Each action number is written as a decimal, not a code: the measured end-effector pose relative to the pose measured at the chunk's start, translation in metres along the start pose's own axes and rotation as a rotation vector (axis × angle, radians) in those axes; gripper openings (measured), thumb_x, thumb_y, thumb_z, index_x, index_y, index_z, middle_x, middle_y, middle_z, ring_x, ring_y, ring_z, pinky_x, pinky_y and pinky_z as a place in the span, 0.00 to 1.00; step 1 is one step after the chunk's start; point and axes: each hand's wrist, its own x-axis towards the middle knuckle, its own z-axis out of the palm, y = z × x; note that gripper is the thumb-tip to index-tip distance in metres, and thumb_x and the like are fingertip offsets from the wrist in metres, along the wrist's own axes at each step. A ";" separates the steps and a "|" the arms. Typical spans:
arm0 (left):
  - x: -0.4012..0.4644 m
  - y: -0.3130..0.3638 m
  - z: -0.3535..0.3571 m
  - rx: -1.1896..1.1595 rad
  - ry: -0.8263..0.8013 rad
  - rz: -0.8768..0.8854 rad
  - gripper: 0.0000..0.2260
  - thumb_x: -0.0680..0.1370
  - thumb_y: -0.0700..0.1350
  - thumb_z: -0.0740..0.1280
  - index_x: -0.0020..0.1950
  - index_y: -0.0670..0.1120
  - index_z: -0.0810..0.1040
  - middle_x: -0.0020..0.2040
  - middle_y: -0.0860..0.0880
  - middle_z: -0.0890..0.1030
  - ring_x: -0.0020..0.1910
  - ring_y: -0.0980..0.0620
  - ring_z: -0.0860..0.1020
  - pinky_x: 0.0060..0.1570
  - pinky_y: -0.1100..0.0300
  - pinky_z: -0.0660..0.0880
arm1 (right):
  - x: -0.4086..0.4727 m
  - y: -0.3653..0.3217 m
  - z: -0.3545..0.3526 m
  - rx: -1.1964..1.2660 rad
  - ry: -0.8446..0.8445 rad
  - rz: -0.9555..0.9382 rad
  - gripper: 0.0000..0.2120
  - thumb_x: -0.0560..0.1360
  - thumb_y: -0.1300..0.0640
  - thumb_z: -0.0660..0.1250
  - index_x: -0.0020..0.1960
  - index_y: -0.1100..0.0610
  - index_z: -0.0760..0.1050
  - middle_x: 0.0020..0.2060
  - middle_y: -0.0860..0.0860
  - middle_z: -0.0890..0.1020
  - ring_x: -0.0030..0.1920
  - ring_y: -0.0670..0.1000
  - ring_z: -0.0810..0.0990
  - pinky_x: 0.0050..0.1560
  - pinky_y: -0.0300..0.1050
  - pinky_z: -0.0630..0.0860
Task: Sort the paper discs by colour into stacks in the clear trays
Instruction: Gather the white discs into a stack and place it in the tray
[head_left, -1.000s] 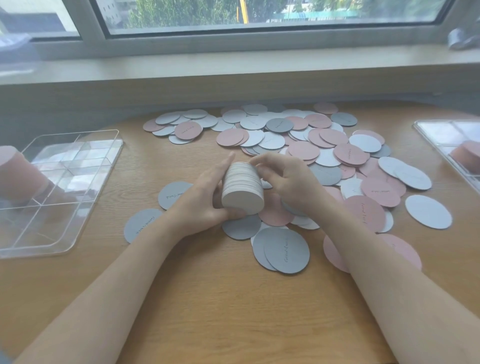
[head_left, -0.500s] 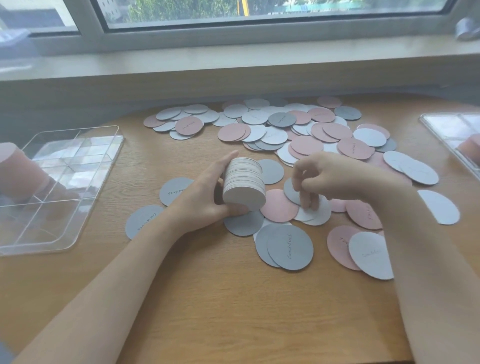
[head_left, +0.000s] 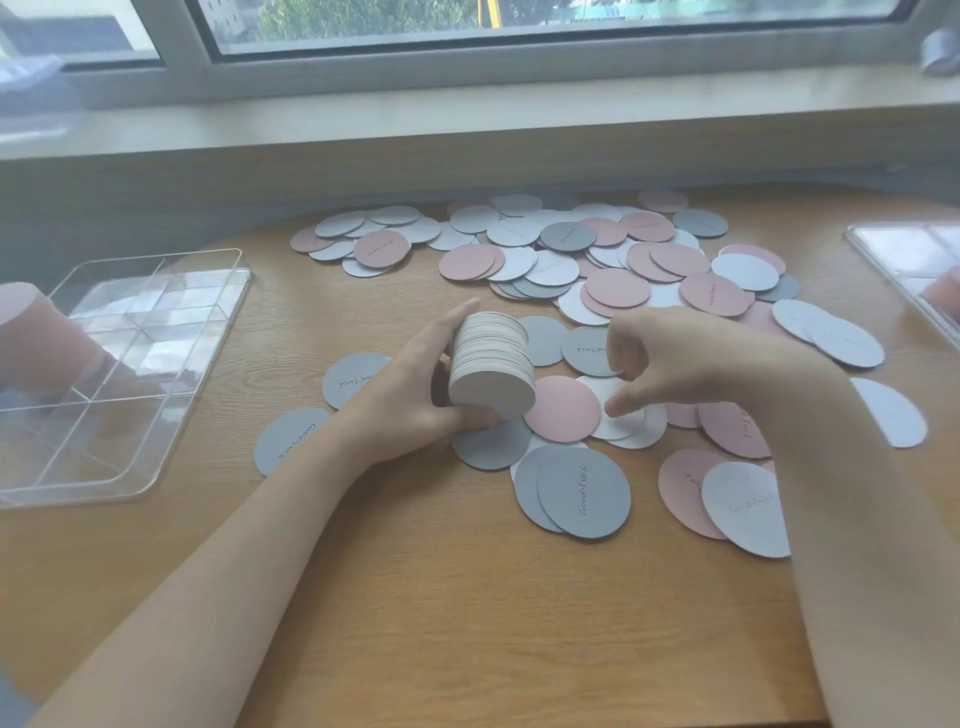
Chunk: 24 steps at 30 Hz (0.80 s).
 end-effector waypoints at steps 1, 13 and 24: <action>0.000 0.000 0.000 -0.005 -0.001 0.000 0.46 0.70 0.55 0.79 0.79 0.62 0.54 0.70 0.58 0.72 0.60 0.51 0.77 0.63 0.49 0.75 | 0.000 0.000 0.000 -0.035 -0.013 0.031 0.20 0.63 0.43 0.78 0.45 0.46 0.70 0.45 0.44 0.76 0.46 0.46 0.76 0.48 0.49 0.77; 0.000 0.001 0.000 -0.026 0.001 -0.003 0.46 0.70 0.54 0.79 0.80 0.61 0.53 0.70 0.59 0.73 0.60 0.52 0.78 0.62 0.49 0.76 | 0.001 -0.005 0.005 -0.006 0.004 -0.014 0.24 0.65 0.50 0.79 0.53 0.46 0.68 0.46 0.44 0.75 0.44 0.43 0.73 0.38 0.45 0.69; 0.001 0.001 -0.001 -0.074 0.008 -0.011 0.45 0.69 0.50 0.80 0.79 0.62 0.57 0.65 0.58 0.75 0.55 0.53 0.79 0.59 0.51 0.78 | 0.013 -0.003 0.000 0.468 0.549 -0.237 0.17 0.71 0.64 0.72 0.53 0.48 0.73 0.45 0.47 0.76 0.45 0.49 0.76 0.43 0.41 0.74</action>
